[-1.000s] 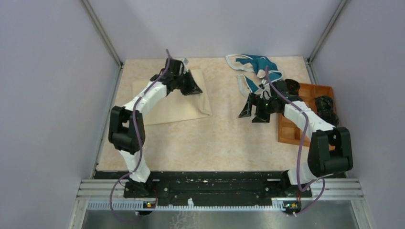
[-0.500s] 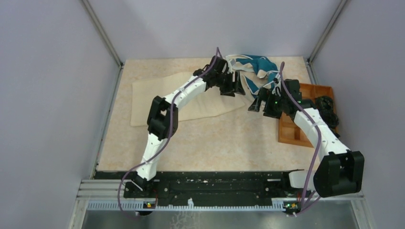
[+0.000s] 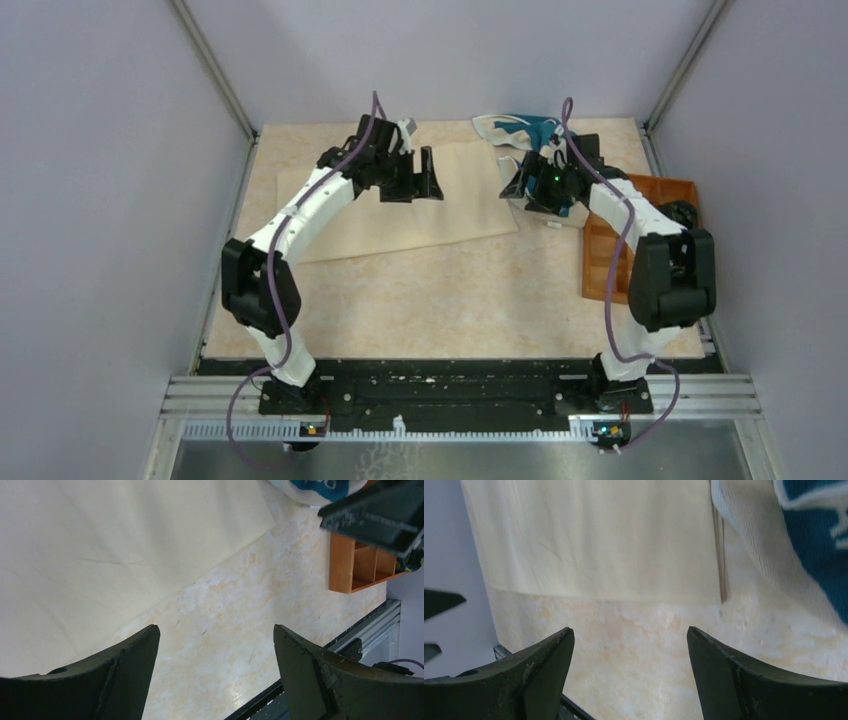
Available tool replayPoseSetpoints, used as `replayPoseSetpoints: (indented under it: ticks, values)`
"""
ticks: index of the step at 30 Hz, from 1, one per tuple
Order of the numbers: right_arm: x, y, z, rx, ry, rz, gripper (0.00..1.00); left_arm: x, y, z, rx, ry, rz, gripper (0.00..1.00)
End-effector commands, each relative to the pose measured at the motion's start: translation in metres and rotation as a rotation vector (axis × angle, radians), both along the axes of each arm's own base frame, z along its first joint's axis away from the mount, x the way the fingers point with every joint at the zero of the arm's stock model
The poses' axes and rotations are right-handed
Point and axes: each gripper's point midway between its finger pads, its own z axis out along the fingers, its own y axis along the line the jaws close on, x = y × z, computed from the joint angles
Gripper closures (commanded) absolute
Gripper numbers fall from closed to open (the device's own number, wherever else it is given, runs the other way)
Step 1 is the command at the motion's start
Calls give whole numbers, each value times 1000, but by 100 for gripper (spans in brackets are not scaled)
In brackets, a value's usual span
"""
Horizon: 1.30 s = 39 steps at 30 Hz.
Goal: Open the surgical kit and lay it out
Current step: Open the surgical kit at the center of the board.
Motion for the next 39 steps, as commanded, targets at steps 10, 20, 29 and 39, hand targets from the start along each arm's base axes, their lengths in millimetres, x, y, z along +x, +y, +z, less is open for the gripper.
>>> replayPoseSetpoints:
  ticks: [10, 20, 29, 39]
  values:
    - [194, 34, 17, 110, -226, -8, 36, -33, 66, -16, 47, 190, 100, 11]
    - [250, 50, -37, 163, -235, 29, 39, -68, 66, -22, 8, 270, 81, 11]
    - [271, 53, -62, 183, -273, 22, 51, -60, 66, -32, 31, 306, 91, 11]
    - [283, 59, -79, 256, -293, 16, 43, -46, 65, -38, 65, 328, 84, 11]
